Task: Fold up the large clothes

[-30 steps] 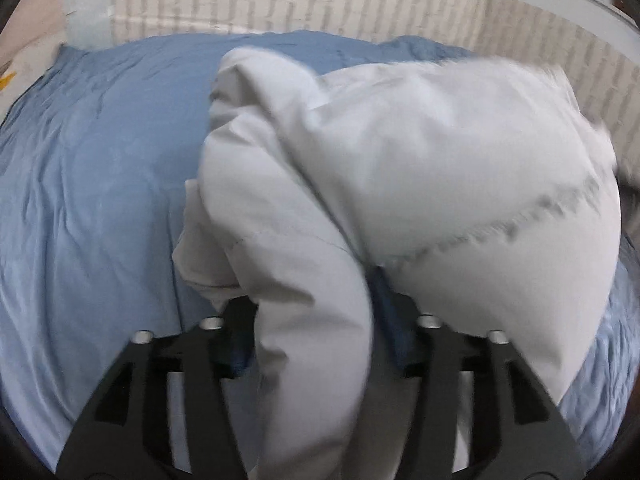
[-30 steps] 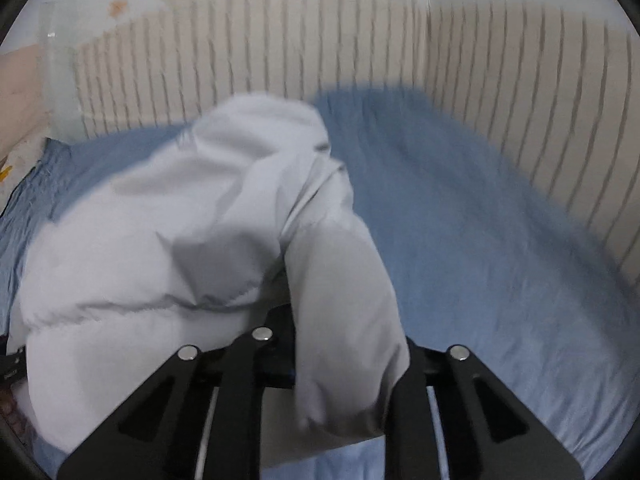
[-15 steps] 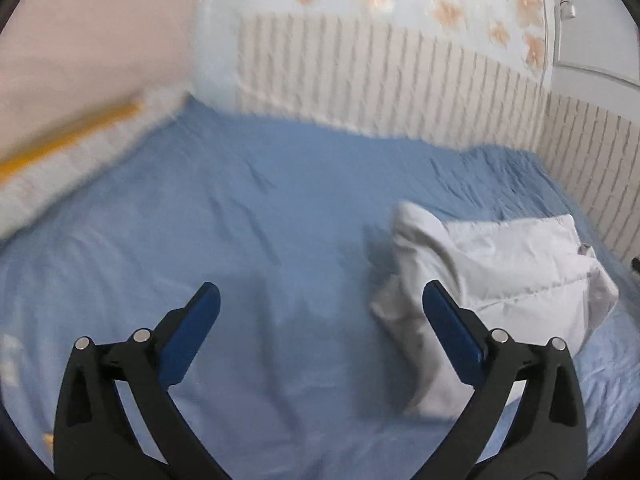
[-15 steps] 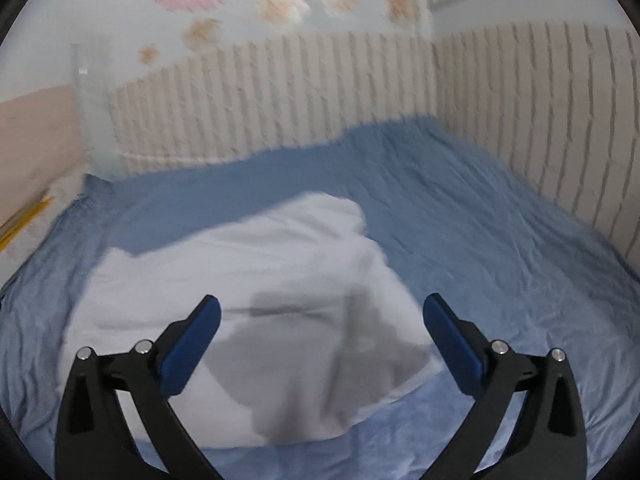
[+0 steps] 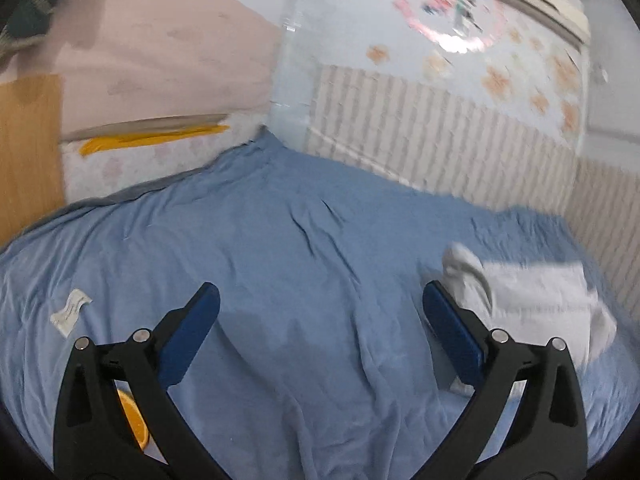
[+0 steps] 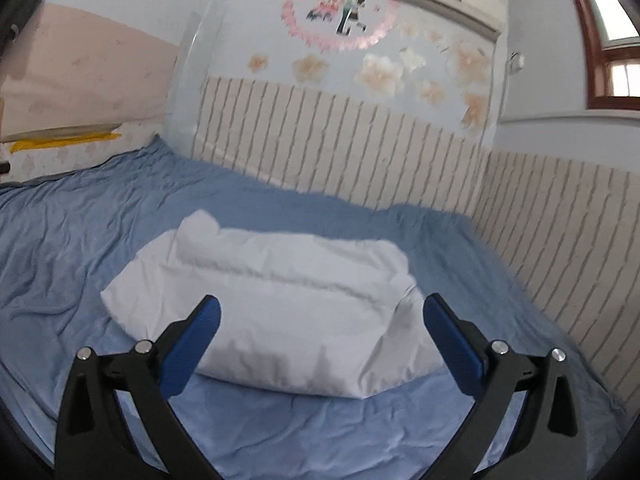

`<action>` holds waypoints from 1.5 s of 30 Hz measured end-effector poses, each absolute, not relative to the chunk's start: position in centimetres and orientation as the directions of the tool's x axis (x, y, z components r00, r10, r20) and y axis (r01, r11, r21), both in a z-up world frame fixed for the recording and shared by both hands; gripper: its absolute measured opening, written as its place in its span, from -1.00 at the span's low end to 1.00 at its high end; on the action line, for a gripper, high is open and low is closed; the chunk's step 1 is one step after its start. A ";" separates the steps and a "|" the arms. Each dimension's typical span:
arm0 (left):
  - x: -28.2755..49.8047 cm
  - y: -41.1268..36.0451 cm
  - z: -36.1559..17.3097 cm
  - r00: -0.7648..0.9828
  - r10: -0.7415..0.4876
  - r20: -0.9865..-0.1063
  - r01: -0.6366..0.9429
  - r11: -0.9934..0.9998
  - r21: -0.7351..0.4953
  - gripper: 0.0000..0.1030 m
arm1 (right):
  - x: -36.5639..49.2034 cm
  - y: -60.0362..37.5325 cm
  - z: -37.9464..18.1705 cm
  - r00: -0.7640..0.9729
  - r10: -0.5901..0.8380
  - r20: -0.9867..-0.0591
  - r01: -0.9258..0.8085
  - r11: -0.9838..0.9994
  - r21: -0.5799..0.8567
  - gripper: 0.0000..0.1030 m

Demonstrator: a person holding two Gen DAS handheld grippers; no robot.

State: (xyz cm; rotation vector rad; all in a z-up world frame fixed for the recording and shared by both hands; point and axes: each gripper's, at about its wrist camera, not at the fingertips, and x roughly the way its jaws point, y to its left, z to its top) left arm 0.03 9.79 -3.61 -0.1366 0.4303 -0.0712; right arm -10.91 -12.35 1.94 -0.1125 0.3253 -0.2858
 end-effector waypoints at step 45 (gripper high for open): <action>-1.6 5.7 -2.8 0.911 -0.134 -0.390 0.149 0.989 0.010 0.94 | -7.6 -14.3 -1.7 0.848 -0.216 -0.485 0.281 0.958 0.065 0.96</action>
